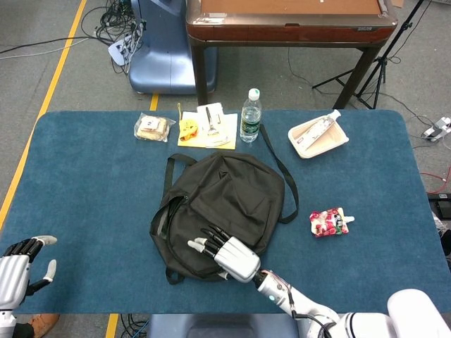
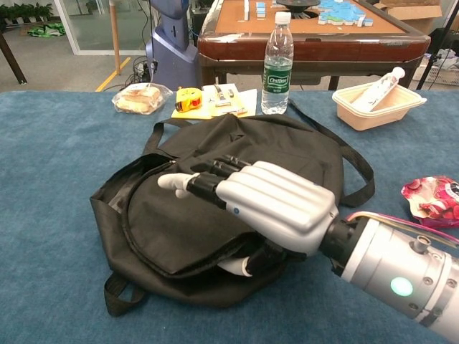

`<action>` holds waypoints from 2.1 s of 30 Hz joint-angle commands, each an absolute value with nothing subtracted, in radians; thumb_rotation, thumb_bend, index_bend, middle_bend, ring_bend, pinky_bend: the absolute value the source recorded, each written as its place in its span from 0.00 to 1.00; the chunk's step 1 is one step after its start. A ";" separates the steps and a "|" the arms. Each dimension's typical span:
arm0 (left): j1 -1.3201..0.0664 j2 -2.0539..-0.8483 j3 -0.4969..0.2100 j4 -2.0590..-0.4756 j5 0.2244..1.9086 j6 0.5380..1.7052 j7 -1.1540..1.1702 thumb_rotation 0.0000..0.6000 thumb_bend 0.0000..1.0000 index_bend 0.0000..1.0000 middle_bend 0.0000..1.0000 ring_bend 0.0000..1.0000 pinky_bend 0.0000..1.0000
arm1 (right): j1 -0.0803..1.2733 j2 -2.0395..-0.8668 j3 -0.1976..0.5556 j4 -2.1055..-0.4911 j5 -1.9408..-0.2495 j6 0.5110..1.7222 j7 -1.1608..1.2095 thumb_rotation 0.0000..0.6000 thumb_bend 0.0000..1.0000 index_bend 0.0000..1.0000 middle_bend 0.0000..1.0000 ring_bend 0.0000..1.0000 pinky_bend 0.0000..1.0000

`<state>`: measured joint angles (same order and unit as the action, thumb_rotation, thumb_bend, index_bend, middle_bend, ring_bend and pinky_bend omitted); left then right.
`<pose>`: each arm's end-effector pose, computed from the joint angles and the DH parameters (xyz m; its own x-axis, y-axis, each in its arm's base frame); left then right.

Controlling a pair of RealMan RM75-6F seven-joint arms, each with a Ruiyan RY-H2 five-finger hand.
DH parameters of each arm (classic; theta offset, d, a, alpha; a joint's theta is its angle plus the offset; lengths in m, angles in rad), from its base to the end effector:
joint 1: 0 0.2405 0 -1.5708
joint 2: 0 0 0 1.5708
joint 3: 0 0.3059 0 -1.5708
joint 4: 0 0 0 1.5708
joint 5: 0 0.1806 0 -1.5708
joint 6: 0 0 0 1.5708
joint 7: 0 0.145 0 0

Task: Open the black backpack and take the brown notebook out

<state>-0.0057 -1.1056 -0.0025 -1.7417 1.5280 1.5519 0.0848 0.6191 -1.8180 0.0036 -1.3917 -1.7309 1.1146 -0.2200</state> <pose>-0.3315 0.1472 0.2044 0.3693 0.0178 0.9291 0.9285 0.0355 -0.3697 -0.1361 -0.2559 -0.0764 0.4063 -0.1853 0.8947 -0.6368 -0.7597 0.1318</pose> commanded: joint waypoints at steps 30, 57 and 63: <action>-0.178 -0.995 -0.042 -1.805 1.611 1.369 0.037 1.00 0.40 0.31 0.30 0.28 0.26 | 0.587 -1.600 0.101 -1.507 -1.587 1.146 -0.216 1.00 0.80 0.77 0.55 0.41 0.29; -0.615 -1.143 -0.014 -1.690 1.977 1.134 -0.378 1.00 0.40 0.45 0.47 0.45 0.45 | 0.586 -1.606 0.189 -1.478 -1.437 1.172 -0.242 1.00 0.82 0.77 0.54 0.41 0.31; -0.691 -1.244 -0.016 -1.561 1.972 1.098 -0.405 1.00 0.40 0.46 0.47 0.45 0.46 | 0.591 -1.612 0.197 -1.496 -1.413 1.168 -0.255 1.00 0.83 0.77 0.53 0.41 0.32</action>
